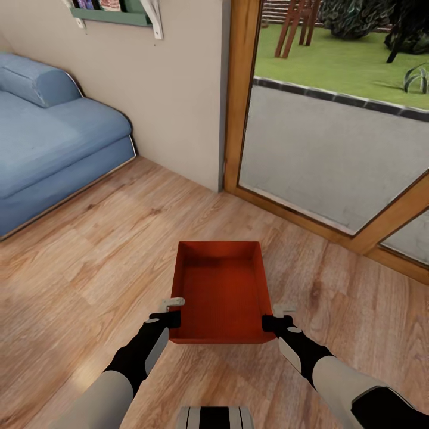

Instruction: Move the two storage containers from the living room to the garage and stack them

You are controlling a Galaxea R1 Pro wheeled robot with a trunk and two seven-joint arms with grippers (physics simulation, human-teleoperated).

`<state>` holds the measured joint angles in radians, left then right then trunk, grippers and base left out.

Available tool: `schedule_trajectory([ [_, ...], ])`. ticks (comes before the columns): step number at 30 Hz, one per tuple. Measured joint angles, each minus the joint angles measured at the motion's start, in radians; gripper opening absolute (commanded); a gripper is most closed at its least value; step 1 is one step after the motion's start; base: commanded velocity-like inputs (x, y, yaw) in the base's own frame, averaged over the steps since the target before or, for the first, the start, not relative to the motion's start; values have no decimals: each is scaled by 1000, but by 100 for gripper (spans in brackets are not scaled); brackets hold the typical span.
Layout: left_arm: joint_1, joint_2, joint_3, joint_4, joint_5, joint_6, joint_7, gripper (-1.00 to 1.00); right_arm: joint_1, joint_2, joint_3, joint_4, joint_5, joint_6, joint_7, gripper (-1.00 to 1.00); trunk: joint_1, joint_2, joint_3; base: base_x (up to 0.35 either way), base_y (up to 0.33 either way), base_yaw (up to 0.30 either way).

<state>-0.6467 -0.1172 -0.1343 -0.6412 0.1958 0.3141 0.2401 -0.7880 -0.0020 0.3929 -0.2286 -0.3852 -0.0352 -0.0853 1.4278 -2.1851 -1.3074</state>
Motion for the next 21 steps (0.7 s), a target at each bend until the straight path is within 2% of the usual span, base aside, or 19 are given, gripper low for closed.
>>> schedule_trajectory([
  [21,0,0,0,-1,-1,0,0,-100,0,0,-2,-1,2,0,1,-100,-81,147,66,0,0,0],
])
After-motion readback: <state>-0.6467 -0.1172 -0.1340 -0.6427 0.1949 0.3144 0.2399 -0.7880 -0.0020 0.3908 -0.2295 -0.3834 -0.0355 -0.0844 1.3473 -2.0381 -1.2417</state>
